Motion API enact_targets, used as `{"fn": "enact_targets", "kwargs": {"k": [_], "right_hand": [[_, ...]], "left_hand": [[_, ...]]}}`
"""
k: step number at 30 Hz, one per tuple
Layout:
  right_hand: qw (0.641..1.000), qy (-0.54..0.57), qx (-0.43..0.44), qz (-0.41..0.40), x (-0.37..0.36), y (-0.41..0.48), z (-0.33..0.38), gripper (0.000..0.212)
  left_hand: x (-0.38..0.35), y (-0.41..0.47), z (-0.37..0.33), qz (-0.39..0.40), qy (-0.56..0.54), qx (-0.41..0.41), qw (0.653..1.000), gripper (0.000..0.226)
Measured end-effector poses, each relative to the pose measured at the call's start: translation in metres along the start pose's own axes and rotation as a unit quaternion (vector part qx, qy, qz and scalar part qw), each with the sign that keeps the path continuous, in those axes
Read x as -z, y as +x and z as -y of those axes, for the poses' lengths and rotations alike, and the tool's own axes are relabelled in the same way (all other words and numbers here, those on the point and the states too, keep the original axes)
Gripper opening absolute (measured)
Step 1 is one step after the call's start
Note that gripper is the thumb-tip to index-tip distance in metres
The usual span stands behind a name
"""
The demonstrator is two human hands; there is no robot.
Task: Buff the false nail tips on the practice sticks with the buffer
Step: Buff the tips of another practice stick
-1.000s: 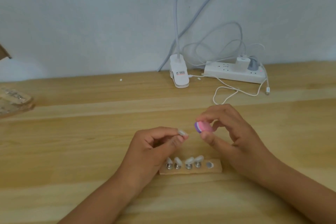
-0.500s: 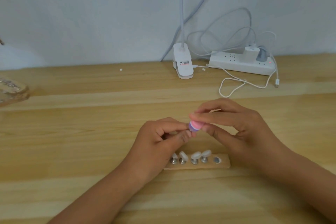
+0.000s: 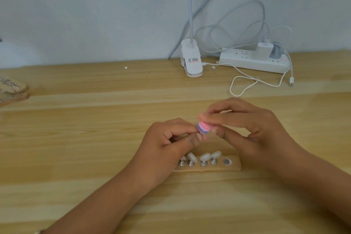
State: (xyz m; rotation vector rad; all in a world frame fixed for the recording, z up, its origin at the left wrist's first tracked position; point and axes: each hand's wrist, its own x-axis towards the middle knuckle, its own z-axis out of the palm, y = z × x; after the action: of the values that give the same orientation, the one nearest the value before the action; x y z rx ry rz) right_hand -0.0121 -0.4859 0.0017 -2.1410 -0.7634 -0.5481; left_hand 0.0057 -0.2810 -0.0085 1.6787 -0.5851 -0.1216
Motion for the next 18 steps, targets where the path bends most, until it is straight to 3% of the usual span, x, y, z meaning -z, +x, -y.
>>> {"fn": "enact_targets", "kwargs": {"k": [6,9,13,18], "right_hand": [[0.999,-0.017,0.043,0.014,-0.0038,-0.0014,0.0024,0.029],[1.0,-0.003,-0.005,-0.006,-0.0004,-0.0028,-0.0022,0.03],[1.0,0.007,0.021,0.007,-0.0062,-0.0041,0.002,0.027],[0.998,0.043,-0.046,-0.018,-0.006,-0.0053,0.001,0.028]], "left_hand": [[0.001,-0.0006,-0.0002,0.009,0.013,-0.009,1.0,0.015],[0.0002,-0.0007,0.0007,-0.008,0.001,0.001,1.0,0.018],[0.0012,-0.0013,-0.0007,0.003,0.006,-0.001,1.0,0.019],[0.0008,-0.0014,-0.0014,-0.006,-0.003,0.011,1.0,0.016]]}}
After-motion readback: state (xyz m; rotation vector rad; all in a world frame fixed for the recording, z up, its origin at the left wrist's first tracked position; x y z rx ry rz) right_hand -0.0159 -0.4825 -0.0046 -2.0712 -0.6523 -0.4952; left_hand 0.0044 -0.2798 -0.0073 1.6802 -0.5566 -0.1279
